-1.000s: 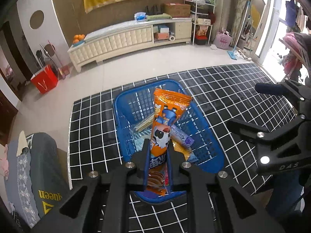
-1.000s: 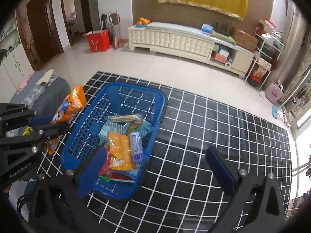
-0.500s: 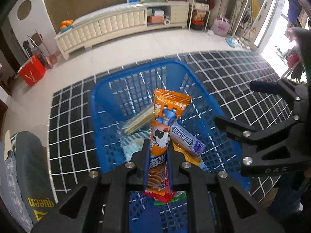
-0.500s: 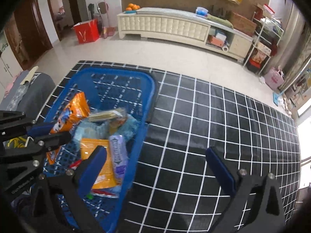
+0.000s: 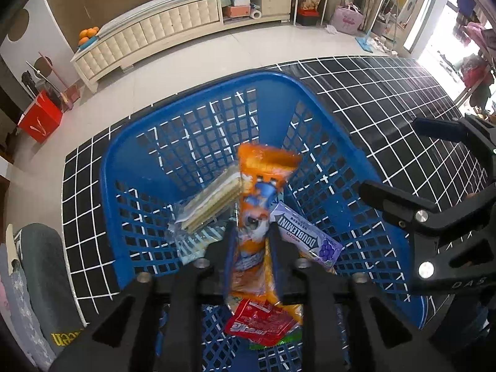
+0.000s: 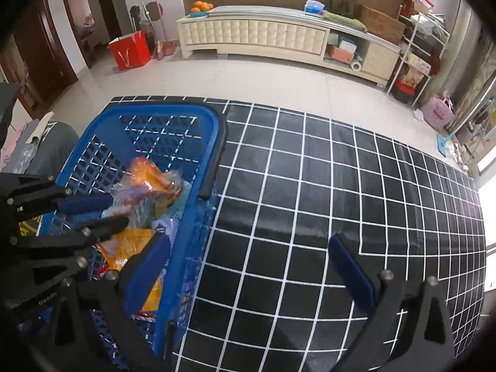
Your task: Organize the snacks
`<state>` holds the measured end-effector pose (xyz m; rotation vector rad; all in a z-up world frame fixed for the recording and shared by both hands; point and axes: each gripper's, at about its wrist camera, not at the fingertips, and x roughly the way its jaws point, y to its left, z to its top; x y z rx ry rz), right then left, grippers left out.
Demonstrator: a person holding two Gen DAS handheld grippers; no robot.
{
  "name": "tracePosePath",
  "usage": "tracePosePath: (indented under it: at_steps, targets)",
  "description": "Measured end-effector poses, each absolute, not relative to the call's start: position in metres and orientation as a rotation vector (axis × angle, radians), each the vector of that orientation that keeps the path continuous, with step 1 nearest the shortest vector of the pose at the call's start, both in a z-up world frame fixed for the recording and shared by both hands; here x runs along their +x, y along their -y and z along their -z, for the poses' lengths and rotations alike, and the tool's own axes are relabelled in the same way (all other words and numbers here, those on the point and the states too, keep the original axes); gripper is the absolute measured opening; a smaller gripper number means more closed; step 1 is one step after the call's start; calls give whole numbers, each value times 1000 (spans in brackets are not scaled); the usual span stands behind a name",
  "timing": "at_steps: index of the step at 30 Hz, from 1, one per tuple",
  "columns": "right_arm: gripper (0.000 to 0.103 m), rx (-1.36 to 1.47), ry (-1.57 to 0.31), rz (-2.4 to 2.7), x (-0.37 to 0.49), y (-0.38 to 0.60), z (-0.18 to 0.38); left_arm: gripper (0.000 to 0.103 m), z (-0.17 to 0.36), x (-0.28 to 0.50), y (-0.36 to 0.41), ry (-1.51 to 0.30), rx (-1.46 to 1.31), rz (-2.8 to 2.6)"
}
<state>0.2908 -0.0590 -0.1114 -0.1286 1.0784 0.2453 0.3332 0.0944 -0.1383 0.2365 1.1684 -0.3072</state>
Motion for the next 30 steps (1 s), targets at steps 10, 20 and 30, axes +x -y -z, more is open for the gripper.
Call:
tracePosePath:
  at_steps: [10, 20, 30]
  targets:
    - [103, -113, -1064, -263, 276, 63, 96, 42, 126, 318, -103, -1129, 205, 280]
    - [103, -85, -926, -273, 213, 84, 33, 42, 52, 228, -116, -844, 101, 193]
    - [103, -87, -737, -255, 109, 103, -15, 42, 12, 108, -93, -625, -49, 163]
